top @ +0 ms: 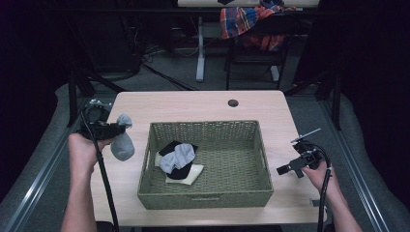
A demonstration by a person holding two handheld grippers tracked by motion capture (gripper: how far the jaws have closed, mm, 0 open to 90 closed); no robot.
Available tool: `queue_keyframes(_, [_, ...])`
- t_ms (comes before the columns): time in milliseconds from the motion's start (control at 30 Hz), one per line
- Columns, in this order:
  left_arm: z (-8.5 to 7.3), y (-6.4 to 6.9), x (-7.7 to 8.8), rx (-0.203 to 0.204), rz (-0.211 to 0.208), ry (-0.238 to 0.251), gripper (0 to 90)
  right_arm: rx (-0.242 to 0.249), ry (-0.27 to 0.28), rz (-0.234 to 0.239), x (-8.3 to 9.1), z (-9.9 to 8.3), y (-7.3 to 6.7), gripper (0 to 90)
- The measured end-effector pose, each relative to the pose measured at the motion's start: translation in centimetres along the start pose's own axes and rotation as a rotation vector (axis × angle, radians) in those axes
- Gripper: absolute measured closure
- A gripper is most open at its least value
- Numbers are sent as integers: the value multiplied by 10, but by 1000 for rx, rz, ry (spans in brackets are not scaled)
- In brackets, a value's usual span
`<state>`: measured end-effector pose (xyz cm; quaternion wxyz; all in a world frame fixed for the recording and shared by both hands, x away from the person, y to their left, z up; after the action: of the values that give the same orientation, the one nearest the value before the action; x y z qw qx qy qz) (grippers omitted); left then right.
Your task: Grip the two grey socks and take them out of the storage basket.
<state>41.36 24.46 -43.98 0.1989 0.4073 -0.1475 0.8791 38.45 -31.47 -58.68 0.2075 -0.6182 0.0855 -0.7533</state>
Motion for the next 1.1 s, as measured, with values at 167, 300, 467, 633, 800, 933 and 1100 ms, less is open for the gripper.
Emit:
queue_keyframes(167, [-7,-7,-6,19,4,-16,767,8,-9,5,1,0,1,45])
queue_keyframes(300, [-12,-13,-10,25,7,-14,768,14,-11,2,3,0,1,44])
queue_keyframes(467, [-20,-20,-16,39,13,-27,767,-2,6,1,1,0,-1,45])
queue_keyframes(633, [-30,-26,-26,52,11,-52,768,-6,9,-2,0,0,-1,46])
queue_keyframes(800, [-35,-29,-33,65,9,-64,768,21,-23,-4,2,-1,0,46])
queue_keyframes(933, [-42,-33,-40,76,10,-80,768,19,-22,-5,2,-1,0,47])
queue_keyframes(1100, [-48,-36,-46,85,12,-96,768,19,-25,-4,2,-1,-1,47])
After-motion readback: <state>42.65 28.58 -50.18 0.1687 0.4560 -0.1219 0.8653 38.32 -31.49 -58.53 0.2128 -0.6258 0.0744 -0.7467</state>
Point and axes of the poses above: each handheld gripper's, and its own axes: x roughly backward along the jaws, z roughly out of its top, y roughly to its right, the point moved 7 cm from there along -x, roughly forward along the jaws, and after that the axes turned 12 degrees about -x, right-handed, at the moved point
